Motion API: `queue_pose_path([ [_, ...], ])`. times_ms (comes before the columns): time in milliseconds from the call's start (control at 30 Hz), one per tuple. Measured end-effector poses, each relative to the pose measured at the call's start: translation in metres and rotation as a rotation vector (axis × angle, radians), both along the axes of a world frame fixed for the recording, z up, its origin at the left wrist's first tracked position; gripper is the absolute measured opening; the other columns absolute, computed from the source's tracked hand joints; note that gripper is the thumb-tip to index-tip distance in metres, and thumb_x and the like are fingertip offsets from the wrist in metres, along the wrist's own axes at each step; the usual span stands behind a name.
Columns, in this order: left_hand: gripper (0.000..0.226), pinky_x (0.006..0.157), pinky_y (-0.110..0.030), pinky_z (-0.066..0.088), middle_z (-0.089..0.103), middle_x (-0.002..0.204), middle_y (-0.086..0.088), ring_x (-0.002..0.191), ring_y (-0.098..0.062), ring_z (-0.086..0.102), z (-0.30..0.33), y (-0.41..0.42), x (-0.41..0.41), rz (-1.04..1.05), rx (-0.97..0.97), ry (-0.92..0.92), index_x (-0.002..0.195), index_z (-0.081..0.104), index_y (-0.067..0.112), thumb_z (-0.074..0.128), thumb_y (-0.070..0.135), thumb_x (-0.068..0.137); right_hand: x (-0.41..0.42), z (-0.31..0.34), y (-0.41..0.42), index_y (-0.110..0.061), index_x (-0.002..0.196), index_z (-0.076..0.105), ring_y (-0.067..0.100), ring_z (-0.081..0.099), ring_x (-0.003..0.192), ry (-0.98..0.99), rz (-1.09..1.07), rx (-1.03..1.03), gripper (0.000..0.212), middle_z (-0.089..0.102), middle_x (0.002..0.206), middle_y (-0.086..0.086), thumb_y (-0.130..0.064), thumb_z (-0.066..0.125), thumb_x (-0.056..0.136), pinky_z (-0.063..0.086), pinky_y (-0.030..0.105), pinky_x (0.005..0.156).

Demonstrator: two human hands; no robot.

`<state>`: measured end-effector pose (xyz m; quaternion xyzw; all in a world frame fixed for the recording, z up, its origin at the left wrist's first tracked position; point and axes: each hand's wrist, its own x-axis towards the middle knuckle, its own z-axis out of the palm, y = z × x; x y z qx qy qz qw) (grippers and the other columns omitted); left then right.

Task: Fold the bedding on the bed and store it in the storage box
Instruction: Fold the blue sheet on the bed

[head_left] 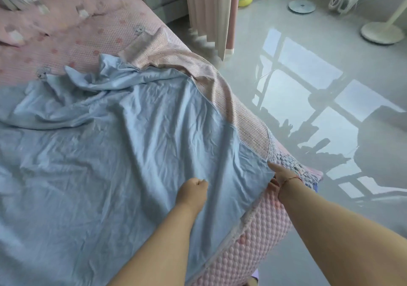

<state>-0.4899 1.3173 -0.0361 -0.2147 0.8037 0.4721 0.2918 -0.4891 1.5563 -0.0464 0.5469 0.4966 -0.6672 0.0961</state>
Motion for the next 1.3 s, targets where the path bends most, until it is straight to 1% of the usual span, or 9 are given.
queue_pose_path([
  [100, 0.051, 0.070, -0.047, 0.047, 0.061, 0.081, -0.017, 0.077, -0.031, 0.057, -0.005, 0.022, -0.029, -0.016, 0.020, 0.004, 0.077, 0.059, 0.019, 0.045, 0.066, 0.062, -0.046, -0.018, 0.023, -0.001, 0.131, 0.050, 0.032, 0.057, 0.112, -0.037, 0.058, 0.099, 0.082, 0.056, 0.129, 0.015, -0.042, 0.080, 0.067, 0.048, 0.045, 0.094],
  [233, 0.049, 0.106, -0.043, 0.042, 0.057, 0.121, 0.007, 0.117, -0.015, 0.053, 0.013, 0.048, -0.054, -0.035, 0.176, -0.075, 0.126, 0.057, 0.028, 0.027, 0.057, 0.099, -0.088, -0.017, 0.021, 0.001, 0.132, 0.048, 0.034, 0.053, 0.118, -0.128, 0.215, 0.301, 0.069, 0.055, 0.129, 0.016, -0.048, 0.062, 0.085, 0.041, 0.038, 0.097],
  [333, 0.051, 0.105, -0.036, 0.042, 0.057, 0.125, 0.007, 0.111, -0.008, 0.054, 0.014, 0.067, -0.065, 0.008, 0.291, -0.164, 0.135, 0.051, 0.027, 0.020, 0.052, 0.102, -0.099, -0.018, 0.020, 0.007, 0.124, 0.052, 0.037, 0.050, 0.118, -0.200, 0.425, 0.465, 0.059, 0.055, 0.127, 0.024, -0.044, 0.044, 0.096, 0.038, 0.036, 0.094],
  [433, 0.059, 0.114, -0.039, 0.032, 0.049, 0.143, 0.003, 0.128, -0.014, 0.047, 0.012, 0.083, -0.067, -0.053, 0.289, -0.195, 0.141, 0.047, 0.023, 0.018, 0.054, 0.100, -0.088, -0.014, 0.035, 0.008, 0.113, 0.058, 0.040, 0.053, 0.112, -0.242, 0.420, 0.544, 0.053, 0.057, 0.120, 0.028, -0.039, 0.038, 0.100, 0.039, 0.037, 0.089],
  [667, 0.057, 0.066, -0.023, 0.042, 0.047, 0.143, 0.003, 0.110, -0.012, 0.052, 0.014, 0.116, -0.044, -0.253, 0.261, -0.254, 0.141, 0.046, 0.027, 0.018, 0.056, 0.100, 0.007, -0.020, 0.092, 0.007, 0.124, 0.054, 0.043, 0.048, 0.119, -0.431, 0.256, 0.649, 0.052, 0.051, 0.129, 0.030, -0.036, 0.034, 0.102, 0.036, 0.042, 0.099],
  [933, 0.055, 0.082, -0.031, 0.043, 0.051, 0.137, 0.002, 0.107, -0.015, 0.053, 0.018, 0.099, -0.008, -0.232, 0.278, -0.263, 0.135, 0.051, 0.024, 0.024, 0.056, 0.100, 0.058, -0.012, 0.096, 0.012, 0.112, 0.056, 0.047, 0.051, 0.111, -0.517, 0.139, 0.663, 0.051, 0.055, 0.119, 0.034, -0.034, 0.037, 0.101, 0.039, 0.045, 0.092],
  [1067, 0.053, 0.078, -0.031, 0.043, 0.053, 0.128, 0.002, 0.106, -0.015, 0.053, 0.026, 0.058, 0.003, -0.093, 0.246, -0.201, 0.131, 0.055, 0.021, 0.026, 0.053, 0.100, 0.040, 0.009, 0.079, 0.005, 0.124, 0.049, 0.042, 0.049, 0.120, -0.598, 0.089, 0.774, 0.056, 0.051, 0.128, 0.028, -0.042, 0.052, 0.093, 0.036, 0.048, 0.099],
  [1200, 0.051, 0.074, -0.031, 0.042, 0.053, 0.123, 0.001, 0.106, -0.016, 0.052, 0.037, 0.012, 0.015, 0.057, 0.233, -0.185, 0.129, 0.054, 0.020, 0.025, 0.051, 0.101, 0.019, 0.036, 0.039, -0.004, 0.118, 0.053, 0.041, 0.047, 0.118, -0.425, 0.344, 0.987, 0.046, 0.051, 0.124, 0.024, -0.042, 0.051, 0.092, 0.037, 0.047, 0.098],
  [1300, 0.049, 0.071, -0.031, 0.044, 0.055, 0.118, 0.002, 0.103, -0.017, 0.055, 0.049, -0.028, 0.029, 0.163, 0.218, -0.153, 0.124, 0.056, 0.020, 0.025, 0.051, 0.101, 0.004, 0.045, -0.007, -0.004, 0.100, 0.060, 0.041, 0.055, 0.102, -0.196, 0.553, 0.934, 0.037, 0.059, 0.107, 0.024, -0.038, 0.051, 0.092, 0.044, 0.043, 0.086],
])
